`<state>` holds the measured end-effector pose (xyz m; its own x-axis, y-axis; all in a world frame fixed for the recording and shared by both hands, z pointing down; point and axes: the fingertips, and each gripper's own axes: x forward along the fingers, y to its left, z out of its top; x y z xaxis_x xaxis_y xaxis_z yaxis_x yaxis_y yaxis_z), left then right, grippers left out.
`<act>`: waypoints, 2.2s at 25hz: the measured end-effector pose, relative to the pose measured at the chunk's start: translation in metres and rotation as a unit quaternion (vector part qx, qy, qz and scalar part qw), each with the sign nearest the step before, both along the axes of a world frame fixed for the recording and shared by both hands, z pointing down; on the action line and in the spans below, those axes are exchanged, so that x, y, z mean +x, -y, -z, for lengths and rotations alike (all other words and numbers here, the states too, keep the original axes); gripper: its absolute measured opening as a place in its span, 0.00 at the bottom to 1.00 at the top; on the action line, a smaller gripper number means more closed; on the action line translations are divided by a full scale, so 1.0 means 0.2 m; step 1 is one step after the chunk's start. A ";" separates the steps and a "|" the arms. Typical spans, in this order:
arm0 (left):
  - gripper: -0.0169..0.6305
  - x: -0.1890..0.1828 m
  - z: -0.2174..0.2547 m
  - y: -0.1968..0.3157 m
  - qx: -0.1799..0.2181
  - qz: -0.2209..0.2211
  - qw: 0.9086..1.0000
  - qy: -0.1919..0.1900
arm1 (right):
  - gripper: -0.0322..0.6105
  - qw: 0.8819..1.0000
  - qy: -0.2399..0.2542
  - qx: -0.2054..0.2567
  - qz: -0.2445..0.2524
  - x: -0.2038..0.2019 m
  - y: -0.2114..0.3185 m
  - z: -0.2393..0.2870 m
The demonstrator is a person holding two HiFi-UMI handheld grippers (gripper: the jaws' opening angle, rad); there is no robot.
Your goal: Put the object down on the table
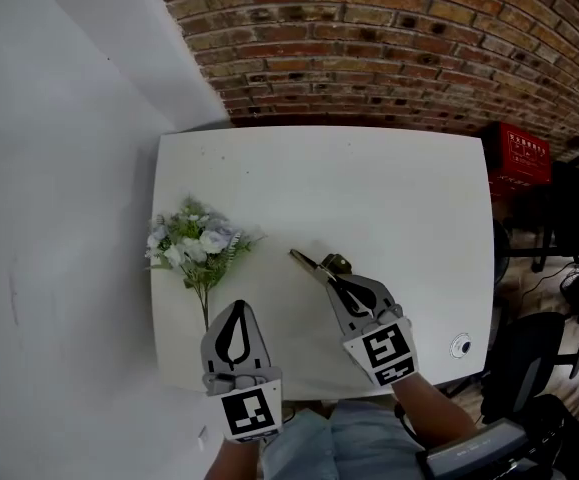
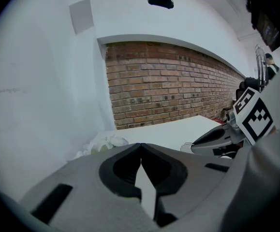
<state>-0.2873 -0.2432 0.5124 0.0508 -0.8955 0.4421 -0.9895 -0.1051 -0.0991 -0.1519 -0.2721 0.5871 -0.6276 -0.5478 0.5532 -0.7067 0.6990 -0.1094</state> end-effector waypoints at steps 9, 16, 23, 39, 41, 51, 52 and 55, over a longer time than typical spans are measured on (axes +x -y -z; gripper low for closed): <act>0.04 0.02 -0.02 0.02 -0.005 -0.005 1.000 -0.002 | 0.10 1.000 -0.006 -0.006 -0.002 0.02 0.01 -0.05; 0.04 0.02 -0.04 0.02 -0.007 -0.007 1.000 -0.001 | 0.12 1.000 -0.014 -0.001 -0.009 0.05 0.05 -0.07; 0.04 0.01 -0.04 0.02 -0.011 -0.005 1.000 -0.001 | 0.16 1.000 -0.003 -0.019 -0.007 0.04 0.05 -0.10; 0.04 -0.01 -0.04 -0.01 -0.009 -0.001 1.000 0.004 | 0.27 1.000 -0.006 -0.022 -0.010 0.06 0.05 -0.13; 0.04 -0.01 -0.01 -0.02 -0.003 0.001 1.000 0.006 | 0.27 1.000 -0.004 -0.015 -0.012 0.07 0.05 -0.10; 0.04 0.01 0.37 -0.11 0.078 0.026 0.996 0.025 | 0.19 0.996 0.052 0.070 0.002 0.10 -0.03 0.38; 0.04 0.01 0.42 -0.12 0.092 0.031 0.995 0.029 | 0.18 0.995 0.059 0.084 0.005 0.10 -0.04 0.45; 0.04 0.04 0.61 -0.17 0.134 0.038 0.989 0.042 | 0.09 0.990 0.065 0.126 0.008 0.12 -0.07 0.64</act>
<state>-0.2786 -0.2101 0.3905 -0.0481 -0.9808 0.1888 -0.9805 0.0102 -0.1965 -0.1276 -0.2573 0.4595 -0.6946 -0.6472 0.3142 -0.6863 0.7270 -0.0196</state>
